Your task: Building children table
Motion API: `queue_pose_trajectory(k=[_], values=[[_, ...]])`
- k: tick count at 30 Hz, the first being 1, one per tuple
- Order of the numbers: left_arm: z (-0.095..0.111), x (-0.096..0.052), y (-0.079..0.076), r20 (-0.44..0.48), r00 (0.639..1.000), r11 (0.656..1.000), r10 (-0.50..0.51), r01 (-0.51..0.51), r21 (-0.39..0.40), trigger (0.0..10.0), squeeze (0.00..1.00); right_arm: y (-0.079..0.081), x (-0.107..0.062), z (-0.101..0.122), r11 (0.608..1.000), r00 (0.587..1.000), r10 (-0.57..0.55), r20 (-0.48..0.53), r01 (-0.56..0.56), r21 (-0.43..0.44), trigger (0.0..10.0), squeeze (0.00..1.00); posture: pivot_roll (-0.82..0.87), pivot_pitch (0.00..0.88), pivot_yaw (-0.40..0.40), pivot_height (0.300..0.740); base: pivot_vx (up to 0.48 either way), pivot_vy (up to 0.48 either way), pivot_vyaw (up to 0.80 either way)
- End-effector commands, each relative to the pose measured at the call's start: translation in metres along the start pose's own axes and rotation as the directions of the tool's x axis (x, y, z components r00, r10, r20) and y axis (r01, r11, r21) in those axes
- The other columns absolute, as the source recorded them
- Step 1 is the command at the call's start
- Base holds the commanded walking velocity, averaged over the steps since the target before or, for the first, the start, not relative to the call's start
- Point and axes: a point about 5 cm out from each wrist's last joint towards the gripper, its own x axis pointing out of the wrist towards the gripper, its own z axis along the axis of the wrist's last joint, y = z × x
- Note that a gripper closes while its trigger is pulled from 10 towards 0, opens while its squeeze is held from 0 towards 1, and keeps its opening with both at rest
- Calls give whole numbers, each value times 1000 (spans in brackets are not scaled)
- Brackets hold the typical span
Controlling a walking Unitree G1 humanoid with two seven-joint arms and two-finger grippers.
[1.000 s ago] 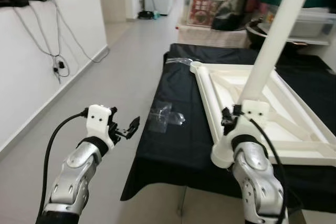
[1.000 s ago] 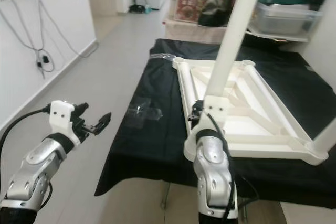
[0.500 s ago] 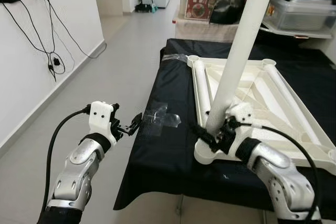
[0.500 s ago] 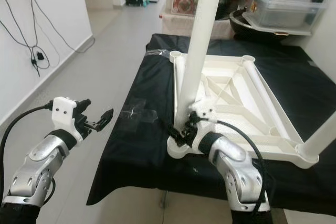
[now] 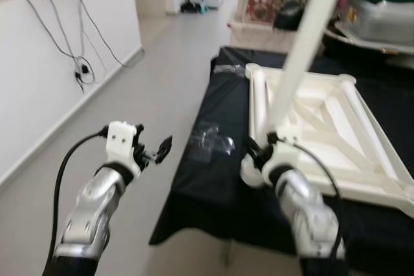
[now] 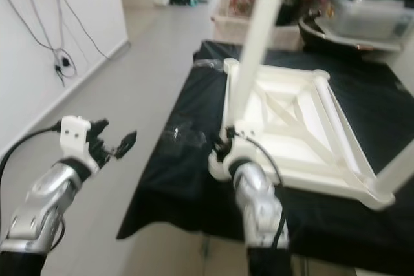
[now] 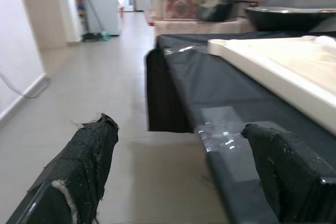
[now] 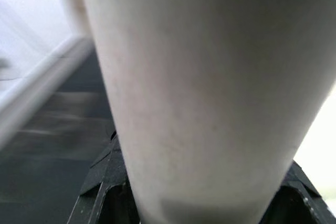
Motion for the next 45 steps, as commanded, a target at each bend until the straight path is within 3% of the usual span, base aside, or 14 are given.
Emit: queue_pose_trajectory(k=[1,9,10,12,13,15,21,24,25,27,28,36,40,45], values=[[1,3,-2,-3,1000,1000,-9,9,16,10000,0,-3,-11,3,996,998,-69,-8,69,-49,10000,0,89,0,-47,740,0,0,0],[0,5,-7,-2,1000,1000,-22,22,11,10000,0,7,-9,12,999,997,32,69,-30,-27,10000,0,85,0,-42,740,0,0,0],[0,5,-7,-2,1000,1000,-24,24,11,10000,0,8,-8,16,998,993,60,97,-59,-18,10000,1000,85,0,-42,740,0,0,0],[0,6,-7,-2,1000,1000,-25,25,12,10000,0,14,-5,18,993,988,121,96,-121,-8,10000,1000,85,0,-44,740,0,0,0],[1,7,-6,0,1000,1000,-23,23,12,10000,0,24,2,21,958,955,288,68,-287,-21,10000,294,87,0,-49,740,0,0,0],[0,6,-7,1,1000,1000,-22,22,11,10000,0,28,5,25,898,896,440,56,-441,-3,10000,0,82,0,-49,740,0,0,0],[-1,5,-8,-1,1000,1000,-21,21,8,10000,0,22,-1,25,733,734,679,13,-676,-76,10000,0,85,0,-53,740,0,0,0],[0,8,-8,3,1000,1000,-22,22,6,10000,0,8,1,3,521,546,821,-167,-836,-172,10000,0,87,0,-56,740,0,0,0],[-1,8,-8,4,1000,1000,-22,22,6,10000,0,10,5,1,519,542,823,-172,-840,-160,4196,0,90,0,-59,740,0,0,0],[-1,9,-9,4,1000,1000,-22,22,5,10000,0,11,8,0,521,542,823,-173,-840,-151,4196,0,90,0,-59,740,0,0,0],[-1,9,-9,5,1000,1000,-22,22,5,10000,0,14,13,0,535,553,818,-159,-832,-145,0,0,99,0,-65,740,0,0,0],[0,6,-8,8,1000,1000,-13,13,8,10000,0,14,41,14,789,791,612,5,-611,-61,0,0,107,0,-70,740,0,0,0],[-1,5,-7,6,1000,1000,-13,13,10,10000,0,-15,42,-1,986,988,146,-49,-149,-70,0,0,98,0,-65,740,0,0,0],[-1,7,-9,6,1000,1000,-17,17,13,10000,0,-21,8,-19,991,991,-102,-90,93,-94,0,0,94,0,-55,740,0,0,0]])
